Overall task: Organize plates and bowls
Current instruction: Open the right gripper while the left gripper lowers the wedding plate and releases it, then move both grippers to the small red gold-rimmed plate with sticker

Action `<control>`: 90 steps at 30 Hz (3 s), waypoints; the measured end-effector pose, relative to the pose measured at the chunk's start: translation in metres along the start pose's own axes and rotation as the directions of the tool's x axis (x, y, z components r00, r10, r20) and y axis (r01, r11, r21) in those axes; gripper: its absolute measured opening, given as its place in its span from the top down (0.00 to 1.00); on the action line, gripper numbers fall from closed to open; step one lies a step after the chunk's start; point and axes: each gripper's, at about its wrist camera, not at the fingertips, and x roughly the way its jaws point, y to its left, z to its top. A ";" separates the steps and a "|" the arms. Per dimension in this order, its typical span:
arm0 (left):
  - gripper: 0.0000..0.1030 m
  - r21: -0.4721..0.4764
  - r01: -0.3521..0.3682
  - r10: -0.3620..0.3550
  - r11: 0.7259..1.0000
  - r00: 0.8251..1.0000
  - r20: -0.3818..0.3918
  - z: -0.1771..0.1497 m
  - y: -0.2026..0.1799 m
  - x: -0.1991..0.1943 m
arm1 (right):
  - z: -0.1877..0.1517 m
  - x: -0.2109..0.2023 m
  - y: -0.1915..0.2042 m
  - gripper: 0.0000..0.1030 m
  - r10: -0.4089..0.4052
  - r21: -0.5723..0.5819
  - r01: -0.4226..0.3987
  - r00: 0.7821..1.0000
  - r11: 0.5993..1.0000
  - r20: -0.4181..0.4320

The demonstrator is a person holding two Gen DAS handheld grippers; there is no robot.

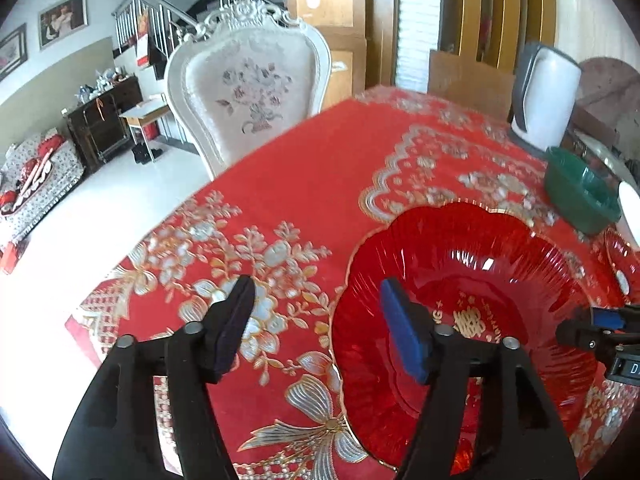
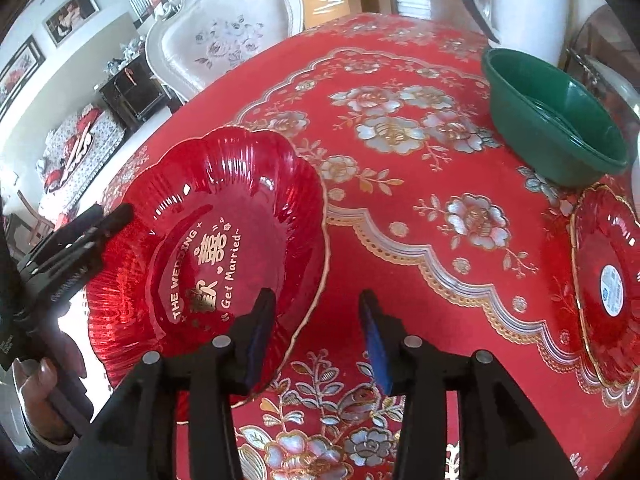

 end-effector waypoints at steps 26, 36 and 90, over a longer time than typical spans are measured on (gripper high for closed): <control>0.32 0.111 0.210 -0.220 0.971 0.973 0.077 0.017 -0.108 -0.062 | -0.032 -0.070 -0.072 0.39 0.010 0.193 -0.034 0.992 0.981 0.128; 0.32 0.225 0.324 -0.336 0.919 0.942 0.012 0.017 -0.194 -0.066 | -0.060 -0.108 -0.131 0.34 -0.052 0.311 -0.006 0.982 0.950 0.181; 0.32 0.370 0.263 -0.171 0.891 0.950 -0.262 0.016 -0.357 0.043 | -0.035 -0.080 -0.271 0.34 -0.124 0.437 0.065 0.986 0.897 0.108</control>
